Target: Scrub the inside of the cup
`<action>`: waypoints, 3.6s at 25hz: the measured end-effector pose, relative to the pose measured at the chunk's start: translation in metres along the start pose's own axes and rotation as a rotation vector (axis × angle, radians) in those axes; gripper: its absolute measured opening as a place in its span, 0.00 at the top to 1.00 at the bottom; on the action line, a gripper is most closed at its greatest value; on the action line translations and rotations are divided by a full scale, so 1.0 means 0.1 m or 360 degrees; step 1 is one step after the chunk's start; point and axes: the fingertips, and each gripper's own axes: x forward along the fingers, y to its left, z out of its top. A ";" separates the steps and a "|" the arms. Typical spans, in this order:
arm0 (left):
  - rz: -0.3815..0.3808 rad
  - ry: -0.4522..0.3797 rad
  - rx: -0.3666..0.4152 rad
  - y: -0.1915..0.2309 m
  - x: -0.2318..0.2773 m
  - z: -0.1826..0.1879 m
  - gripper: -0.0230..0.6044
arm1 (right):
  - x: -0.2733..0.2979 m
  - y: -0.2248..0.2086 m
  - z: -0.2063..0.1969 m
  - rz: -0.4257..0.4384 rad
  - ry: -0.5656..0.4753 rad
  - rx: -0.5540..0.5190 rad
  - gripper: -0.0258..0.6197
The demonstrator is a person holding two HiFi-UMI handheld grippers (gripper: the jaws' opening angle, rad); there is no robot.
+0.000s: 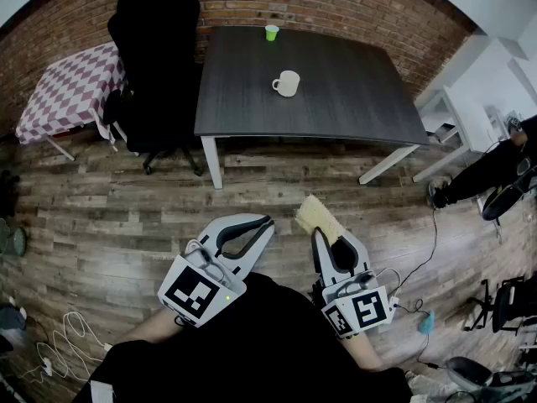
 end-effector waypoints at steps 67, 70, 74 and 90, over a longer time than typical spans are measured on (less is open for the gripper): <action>-0.0034 0.0290 -0.0371 3.41 4.31 -0.75 0.91 | 3.79 -3.98 -0.51 -0.0012 0.0402 0.0341 0.83; -0.0128 0.0375 -0.0348 3.90 4.48 -0.85 0.91 | 4.32 -4.03 -0.45 -0.0039 0.0477 0.0272 0.83; -0.0093 0.0374 -0.0383 4.54 4.64 -1.01 0.91 | 4.91 -4.14 -0.43 -0.0065 0.0592 0.0255 0.83; 0.0377 0.0430 -0.0562 6.19 4.73 -1.94 0.91 | 6.61 -4.72 -1.37 0.0190 0.1119 0.0124 0.83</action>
